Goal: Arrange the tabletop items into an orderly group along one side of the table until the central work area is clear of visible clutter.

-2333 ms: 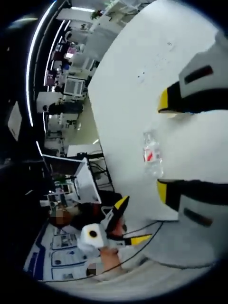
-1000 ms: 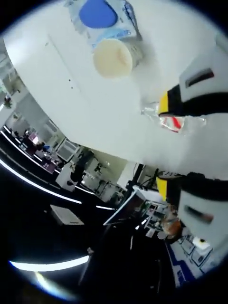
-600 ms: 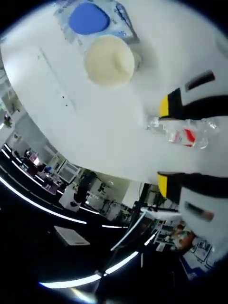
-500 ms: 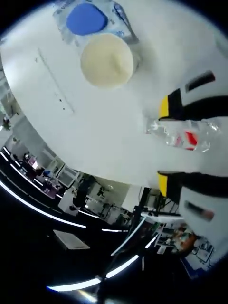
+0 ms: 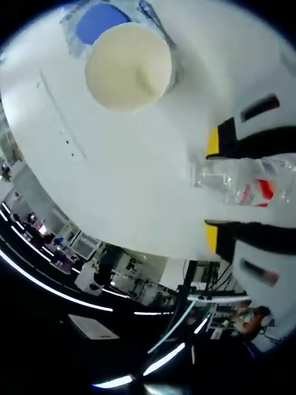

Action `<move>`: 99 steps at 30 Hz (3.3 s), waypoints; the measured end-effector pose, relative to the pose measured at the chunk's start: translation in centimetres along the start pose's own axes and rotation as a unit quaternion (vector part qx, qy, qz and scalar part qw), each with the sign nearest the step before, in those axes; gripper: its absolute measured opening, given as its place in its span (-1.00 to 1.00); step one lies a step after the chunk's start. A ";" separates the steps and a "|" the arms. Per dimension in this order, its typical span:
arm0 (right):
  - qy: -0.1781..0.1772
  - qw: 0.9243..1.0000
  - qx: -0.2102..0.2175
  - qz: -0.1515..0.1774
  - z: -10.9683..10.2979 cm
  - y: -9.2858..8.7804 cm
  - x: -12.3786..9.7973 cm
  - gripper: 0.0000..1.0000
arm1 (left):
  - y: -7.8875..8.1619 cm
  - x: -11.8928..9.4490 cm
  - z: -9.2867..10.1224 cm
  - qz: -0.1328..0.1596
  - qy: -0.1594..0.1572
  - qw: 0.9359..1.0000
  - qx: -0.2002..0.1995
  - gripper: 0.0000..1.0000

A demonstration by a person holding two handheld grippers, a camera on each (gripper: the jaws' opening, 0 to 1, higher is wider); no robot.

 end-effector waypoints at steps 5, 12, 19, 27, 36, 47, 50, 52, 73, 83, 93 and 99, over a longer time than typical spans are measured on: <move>-0.013 1.000 -0.001 -0.002 0.5 -0.3 0.5 -0.30 | -0.2 0.0 -0.2 0.008 -0.001 1.000 -0.005 0.40; -0.032 0.999 0.007 -0.002 0.7 -0.3 1.2 -0.31 | -0.4 0.0 -0.3 0.016 -0.003 1.000 -0.013 0.39; -0.043 0.999 0.008 -0.003 0.9 -0.4 1.9 -0.34 | -0.7 0.1 -0.6 0.022 -0.006 1.000 -0.019 0.39; -0.052 0.999 0.011 -0.001 1.1 -0.5 2.2 -0.39 | -1.0 0.0 -0.9 0.026 -0.009 0.999 -0.024 0.37; -0.053 0.998 0.014 -0.003 1.4 -0.7 2.9 -0.44 | -1.3 0.1 -1.2 0.027 -0.009 0.999 -0.027 0.35; -0.050 0.999 0.019 0.001 1.5 -0.5 3.4 -0.47 | -1.7 0.2 -1.4 0.024 -0.008 0.999 -0.031 0.34; -0.049 0.999 0.022 -0.002 1.5 -0.4 3.4 -0.48 | -1.7 0.2 -1.4 0.025 -0.007 0.999 -0.032 0.34; -0.048 0.999 0.021 -0.001 1.5 -0.4 3.4 -0.49 | -1.8 0.3 -1.4 0.024 -0.008 0.999 -0.033 0.33; -0.037 0.999 0.011 0.007 1.5 0.1 3.0 -0.64 | -1.7 0.5 -1.6 0.023 -0.004 0.999 -0.032 0.31; -0.029 0.999 0.012 0.022 1.7 0.2 2.9 -0.65 | -1.7 0.5 -2.0 0.021 -0.002 0.999 -0.030 0.31; -0.019 0.999 -0.001 0.026 1.3 0.1 2.4 -0.66 | -1.2 1.1 -2.3 0.022 -0.005 0.999 -0.024 0.31; -0.010 0.999 -0.028 0.029 0.9 0.5 2.2 -0.67 | -0.5 1.6 -2.9 0.025 -0.009 0.999 -0.018 0.30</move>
Point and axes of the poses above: the point that each gripper's makers call its tool centre point, and the gripper's own axes: x roughly forward along the fingers, z roughly to its right, y roughly out of its top, the point moved 1 cm from there along -x, roughly backward along the fingers, and after that the axes turned 3 degrees about -x, right-handed, at the moved point
